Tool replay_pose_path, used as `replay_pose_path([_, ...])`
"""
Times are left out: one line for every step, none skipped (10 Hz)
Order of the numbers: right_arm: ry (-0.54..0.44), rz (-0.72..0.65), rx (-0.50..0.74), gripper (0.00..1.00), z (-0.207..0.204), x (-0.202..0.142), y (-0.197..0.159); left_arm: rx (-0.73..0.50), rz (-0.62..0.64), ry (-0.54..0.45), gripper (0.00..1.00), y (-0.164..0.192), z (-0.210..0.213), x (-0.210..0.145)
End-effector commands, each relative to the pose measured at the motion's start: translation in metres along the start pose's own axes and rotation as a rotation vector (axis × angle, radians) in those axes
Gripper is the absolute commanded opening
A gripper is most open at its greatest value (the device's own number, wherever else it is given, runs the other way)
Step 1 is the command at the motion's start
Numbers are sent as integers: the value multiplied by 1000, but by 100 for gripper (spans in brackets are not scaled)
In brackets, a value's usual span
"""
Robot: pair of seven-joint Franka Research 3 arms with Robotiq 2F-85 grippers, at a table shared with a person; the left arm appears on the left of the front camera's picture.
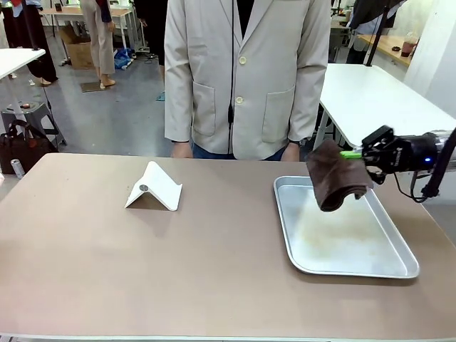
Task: Clean the surface of the table.
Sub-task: Clean the area not pointed to by the person.
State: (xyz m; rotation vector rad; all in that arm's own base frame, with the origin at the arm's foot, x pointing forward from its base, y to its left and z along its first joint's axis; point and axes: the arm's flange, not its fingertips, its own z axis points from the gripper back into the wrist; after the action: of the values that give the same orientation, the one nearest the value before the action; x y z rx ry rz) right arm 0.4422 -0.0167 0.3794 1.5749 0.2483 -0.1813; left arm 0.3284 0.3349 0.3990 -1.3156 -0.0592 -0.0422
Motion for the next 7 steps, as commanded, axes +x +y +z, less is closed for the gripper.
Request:
replay_pose_path([34, 9, 108, 7, 24, -6, 0, -11, 10, -17, 22, -5, 0, 0])
replay_pose_path([21, 34, 85, 7, 34, -17, 1, -11, 10, -17, 22, -5, 0, 0])
replay_pose_path([-1, 63, 69, 7, 49, -27, 2, -11, 10, -17, 22, -5, 0, 0])
replay_pose_path([-22, 90, 77, 7, 68, -38, 3, -11, 10, -17, 22, -5, 0, 0])
replay_pose_path([-39, 107, 97, 7, 86, -47, 2, -11, 10, -17, 22, -5, 0, 0])
replay_pose_path([-79, 120, 93, 7, 102, -54, -1, -11, 10, -17, 22, -5, 0, 0])
replay_pose_path([-106, 130, 95, 7, 116, -61, -5, -11, 10, -17, 22, -5, 0, 0])
